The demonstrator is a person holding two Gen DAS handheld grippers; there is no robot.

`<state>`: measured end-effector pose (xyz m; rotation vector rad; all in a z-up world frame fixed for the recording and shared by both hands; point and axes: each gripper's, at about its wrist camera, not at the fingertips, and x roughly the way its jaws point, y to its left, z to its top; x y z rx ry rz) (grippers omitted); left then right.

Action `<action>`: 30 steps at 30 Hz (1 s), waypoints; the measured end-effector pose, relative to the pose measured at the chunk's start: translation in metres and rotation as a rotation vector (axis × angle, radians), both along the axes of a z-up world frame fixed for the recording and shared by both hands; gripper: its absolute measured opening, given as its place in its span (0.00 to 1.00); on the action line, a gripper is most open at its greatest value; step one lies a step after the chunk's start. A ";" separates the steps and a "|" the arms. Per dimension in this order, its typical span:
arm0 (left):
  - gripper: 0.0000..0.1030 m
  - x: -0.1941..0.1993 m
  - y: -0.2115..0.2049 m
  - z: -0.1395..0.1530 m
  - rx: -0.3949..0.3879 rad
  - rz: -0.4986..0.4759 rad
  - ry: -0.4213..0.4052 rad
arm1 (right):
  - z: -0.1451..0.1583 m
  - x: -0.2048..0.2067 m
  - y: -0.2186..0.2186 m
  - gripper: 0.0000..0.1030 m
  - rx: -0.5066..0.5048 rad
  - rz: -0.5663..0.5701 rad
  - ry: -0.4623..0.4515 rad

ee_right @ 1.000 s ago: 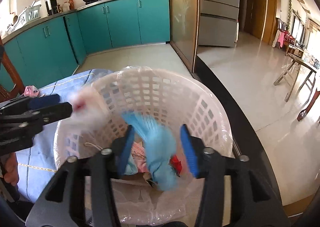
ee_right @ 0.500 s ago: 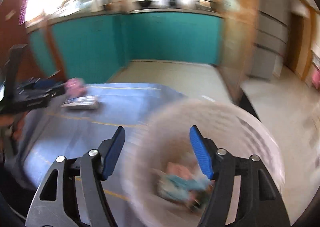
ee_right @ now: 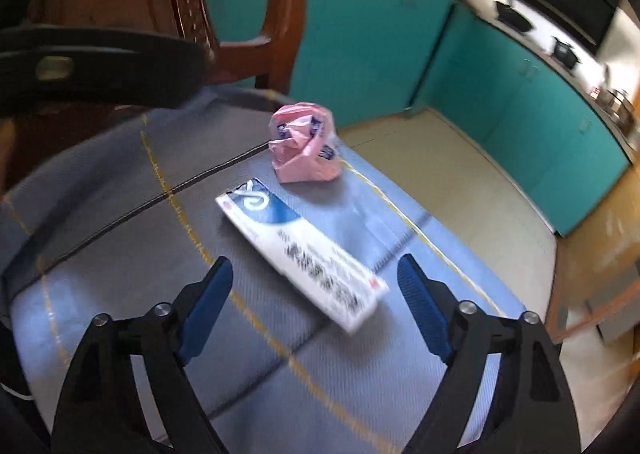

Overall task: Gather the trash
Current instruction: 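Grasp the white ointment box with the right tool, then grasp the pink plastic bag with the left tool while the right tool holds the box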

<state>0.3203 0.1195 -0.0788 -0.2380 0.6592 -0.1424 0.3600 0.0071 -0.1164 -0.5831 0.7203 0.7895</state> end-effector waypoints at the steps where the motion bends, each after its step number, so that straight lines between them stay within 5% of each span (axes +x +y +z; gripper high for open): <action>1: 0.78 -0.001 0.000 0.001 -0.005 -0.001 0.000 | -0.004 0.006 0.007 0.81 -0.008 0.012 0.007; 8: 0.81 -0.002 0.006 -0.005 -0.003 0.017 0.014 | -0.031 0.032 0.017 0.82 -0.050 0.009 0.149; 10: 0.81 -0.002 0.006 -0.006 -0.006 0.020 0.023 | -0.033 0.032 0.015 0.68 -0.035 0.015 0.182; 11: 0.81 -0.003 0.006 -0.007 -0.005 0.021 0.025 | -0.032 0.031 0.014 0.48 -0.030 0.019 0.194; 12: 0.81 -0.005 0.006 -0.008 -0.004 0.021 0.027 | -0.033 0.031 0.012 0.45 -0.031 0.013 0.205; 22: 0.84 0.013 -0.004 -0.020 0.013 0.050 0.080 | -0.014 -0.040 -0.019 0.43 -0.038 0.002 0.225; 24: 0.87 0.027 -0.008 -0.019 0.075 0.109 0.079 | -0.008 -0.068 -0.033 0.43 -0.033 -0.035 0.198; 30: 0.89 0.107 -0.014 -0.057 0.159 0.251 0.272 | -0.007 -0.122 -0.067 0.43 0.056 -0.146 0.195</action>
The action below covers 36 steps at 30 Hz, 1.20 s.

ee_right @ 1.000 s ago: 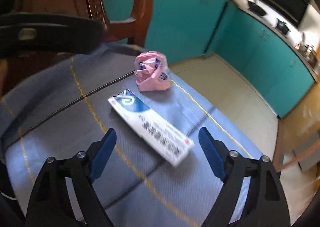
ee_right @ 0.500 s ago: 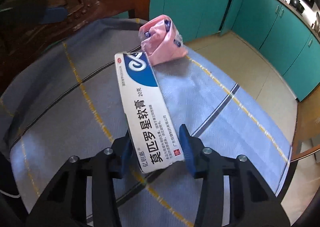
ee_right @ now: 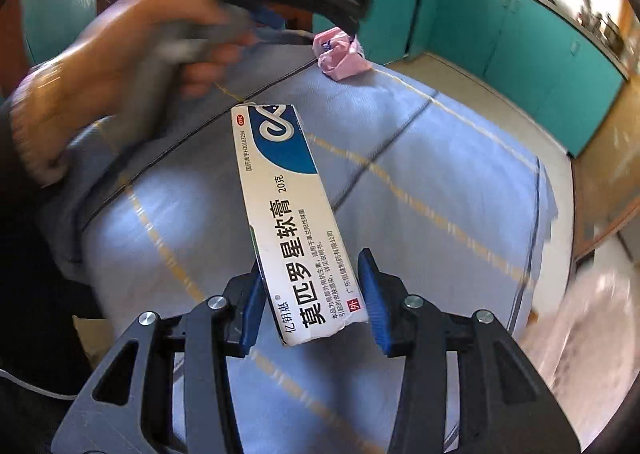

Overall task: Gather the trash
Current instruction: 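Grasp the pink plastic bag with the left tool while the right tool holds the box, then hold the pink bag and ointment box raised above the table with both tools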

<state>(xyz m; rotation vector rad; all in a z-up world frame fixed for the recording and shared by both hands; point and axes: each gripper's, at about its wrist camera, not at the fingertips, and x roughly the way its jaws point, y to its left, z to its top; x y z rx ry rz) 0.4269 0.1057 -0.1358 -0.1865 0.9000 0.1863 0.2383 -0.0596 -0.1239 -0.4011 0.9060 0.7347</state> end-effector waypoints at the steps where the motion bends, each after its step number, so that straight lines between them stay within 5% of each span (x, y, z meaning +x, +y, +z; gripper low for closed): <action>1: 0.89 0.008 -0.002 -0.006 0.016 0.004 0.022 | -0.004 -0.001 -0.007 0.43 0.000 -0.002 -0.002; 4: 0.87 0.026 -0.009 -0.022 0.109 0.026 0.062 | 0.001 -0.005 -0.014 0.43 0.001 0.011 -0.019; 5: 0.71 0.027 -0.009 -0.025 0.117 0.024 0.062 | 0.001 -0.005 -0.016 0.43 0.003 0.008 -0.019; 8: 0.53 0.021 -0.005 -0.026 0.070 0.025 0.058 | -0.002 0.000 -0.022 0.43 -0.018 -0.011 -0.019; 11: 0.45 0.001 -0.002 -0.017 0.022 -0.003 -0.001 | -0.001 0.000 -0.026 0.43 -0.025 -0.028 -0.027; 18: 0.44 -0.110 -0.023 0.038 0.059 -0.152 -0.178 | 0.019 -0.012 -0.042 0.43 0.021 -0.077 -0.085; 25: 0.44 -0.207 -0.041 0.063 0.168 -0.164 -0.249 | 0.024 -0.012 -0.051 0.43 0.001 -0.192 -0.142; 36: 0.44 -0.254 -0.052 0.063 0.208 -0.125 -0.238 | 0.022 -0.039 -0.050 0.43 -0.025 -0.263 -0.212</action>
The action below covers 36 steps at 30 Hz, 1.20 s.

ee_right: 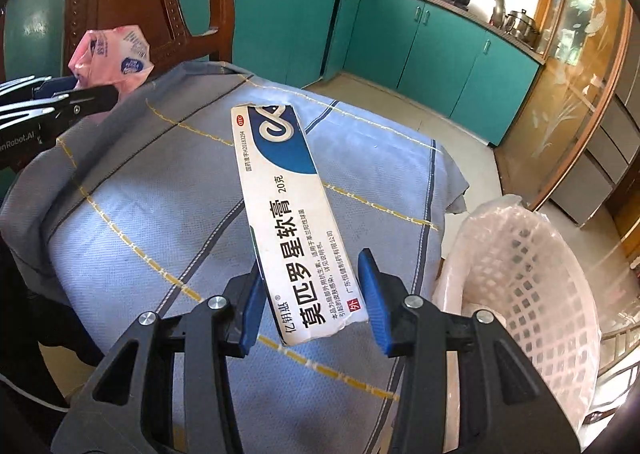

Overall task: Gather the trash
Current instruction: 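Hold the pink bag and ointment box raised above the table with both tools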

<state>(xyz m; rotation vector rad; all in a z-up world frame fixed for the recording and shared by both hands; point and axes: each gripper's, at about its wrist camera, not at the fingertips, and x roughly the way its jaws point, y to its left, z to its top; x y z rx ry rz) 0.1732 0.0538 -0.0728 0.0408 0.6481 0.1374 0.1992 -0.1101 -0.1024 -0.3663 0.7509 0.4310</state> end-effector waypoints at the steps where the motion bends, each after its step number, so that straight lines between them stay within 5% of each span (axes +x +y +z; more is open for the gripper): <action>1: 0.44 -0.003 -0.001 0.001 0.005 0.002 -0.001 | 0.001 -0.003 -0.001 0.43 -0.004 -0.006 -0.009; 36: 0.44 -0.017 -0.020 0.002 -0.024 -0.046 0.007 | 0.005 -0.027 -0.006 0.43 -0.006 -0.013 -0.034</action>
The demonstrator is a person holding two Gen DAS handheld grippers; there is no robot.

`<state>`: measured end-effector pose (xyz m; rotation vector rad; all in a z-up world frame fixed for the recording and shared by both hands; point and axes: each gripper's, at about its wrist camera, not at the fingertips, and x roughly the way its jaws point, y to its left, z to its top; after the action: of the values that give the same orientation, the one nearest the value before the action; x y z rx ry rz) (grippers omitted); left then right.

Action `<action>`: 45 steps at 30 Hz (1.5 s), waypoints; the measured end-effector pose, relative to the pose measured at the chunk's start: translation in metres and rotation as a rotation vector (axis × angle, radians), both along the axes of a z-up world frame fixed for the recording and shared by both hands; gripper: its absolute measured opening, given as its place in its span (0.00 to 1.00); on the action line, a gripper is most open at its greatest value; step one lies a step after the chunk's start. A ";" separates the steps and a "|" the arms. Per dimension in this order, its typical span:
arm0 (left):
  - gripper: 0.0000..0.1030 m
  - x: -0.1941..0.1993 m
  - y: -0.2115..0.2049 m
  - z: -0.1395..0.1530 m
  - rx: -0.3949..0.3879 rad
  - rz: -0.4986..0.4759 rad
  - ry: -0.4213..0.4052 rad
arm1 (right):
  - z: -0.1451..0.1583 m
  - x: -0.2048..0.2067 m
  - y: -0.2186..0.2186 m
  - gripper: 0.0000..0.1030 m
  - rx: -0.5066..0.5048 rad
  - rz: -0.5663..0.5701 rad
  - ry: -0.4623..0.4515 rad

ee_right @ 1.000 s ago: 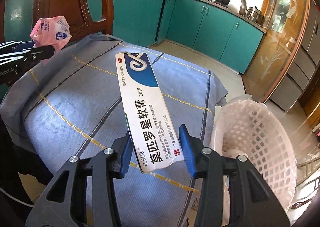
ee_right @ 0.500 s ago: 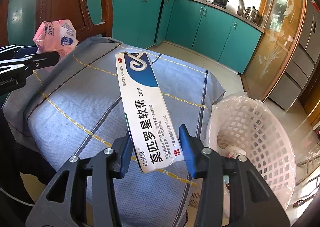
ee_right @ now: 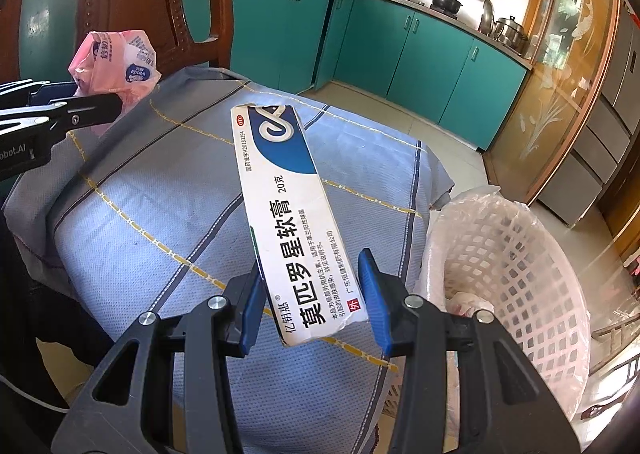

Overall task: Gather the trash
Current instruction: 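Hold the pink bag and ointment box raised above the table with both tools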

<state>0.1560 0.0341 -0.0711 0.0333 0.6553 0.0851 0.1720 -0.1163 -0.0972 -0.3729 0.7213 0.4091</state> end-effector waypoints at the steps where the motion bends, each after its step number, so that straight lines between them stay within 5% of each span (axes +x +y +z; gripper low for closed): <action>1: 0.44 0.000 0.000 0.000 0.003 0.000 0.000 | 0.000 0.000 0.000 0.43 -0.003 0.000 -0.001; 45: 0.44 -0.001 0.002 -0.001 -0.002 0.001 0.006 | -0.008 -0.001 0.009 0.43 -0.043 0.018 -0.004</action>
<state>0.1549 0.0364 -0.0721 0.0312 0.6617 0.0858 0.1711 -0.1073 -0.1050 -0.4203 0.7243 0.4103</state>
